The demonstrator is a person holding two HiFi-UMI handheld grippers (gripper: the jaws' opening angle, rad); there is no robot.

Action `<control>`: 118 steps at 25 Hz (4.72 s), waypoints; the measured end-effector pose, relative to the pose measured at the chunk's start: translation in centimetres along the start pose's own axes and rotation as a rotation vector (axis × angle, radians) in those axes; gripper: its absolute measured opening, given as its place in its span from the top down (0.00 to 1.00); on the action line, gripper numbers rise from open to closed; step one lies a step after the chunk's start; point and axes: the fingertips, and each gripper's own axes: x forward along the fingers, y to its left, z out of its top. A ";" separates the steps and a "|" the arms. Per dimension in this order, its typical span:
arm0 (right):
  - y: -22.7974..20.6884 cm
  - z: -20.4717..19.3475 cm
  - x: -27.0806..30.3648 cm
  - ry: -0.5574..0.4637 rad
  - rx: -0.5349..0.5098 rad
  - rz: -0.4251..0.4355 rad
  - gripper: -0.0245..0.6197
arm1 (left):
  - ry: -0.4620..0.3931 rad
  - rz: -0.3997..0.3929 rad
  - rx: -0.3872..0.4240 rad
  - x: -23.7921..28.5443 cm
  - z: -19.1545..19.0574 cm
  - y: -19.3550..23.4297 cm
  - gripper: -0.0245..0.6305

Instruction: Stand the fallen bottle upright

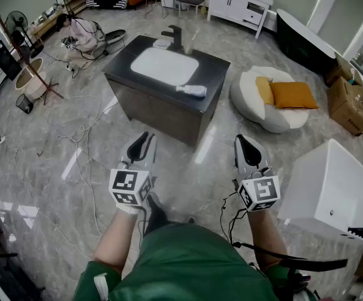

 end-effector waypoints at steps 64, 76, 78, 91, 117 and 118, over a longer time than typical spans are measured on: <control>-15.2 -5.1 28.7 0.114 0.128 -0.222 0.96 | 0.324 -0.145 -0.341 34.2 -12.5 19.3 0.83; -27.8 -8.3 30.8 0.114 0.207 -0.189 0.96 | 0.462 -0.056 -0.411 42.8 -16.5 15.2 0.81; -28.9 -9.2 31.1 0.125 0.222 -0.186 0.96 | 0.485 -0.046 -0.485 43.7 -17.6 14.6 0.81; -30.9 -11.8 32.9 0.200 0.219 -0.258 0.96 | 0.485 0.032 -1.178 49.5 -25.7 15.7 0.74; -28.4 -14.5 34.5 0.319 0.158 -0.297 0.96 | 0.363 0.167 -1.487 54.7 -30.3 16.7 0.80; -28.4 -14.6 34.4 0.319 0.163 -0.300 0.96 | 0.369 0.165 -1.474 54.8 -30.4 16.8 0.80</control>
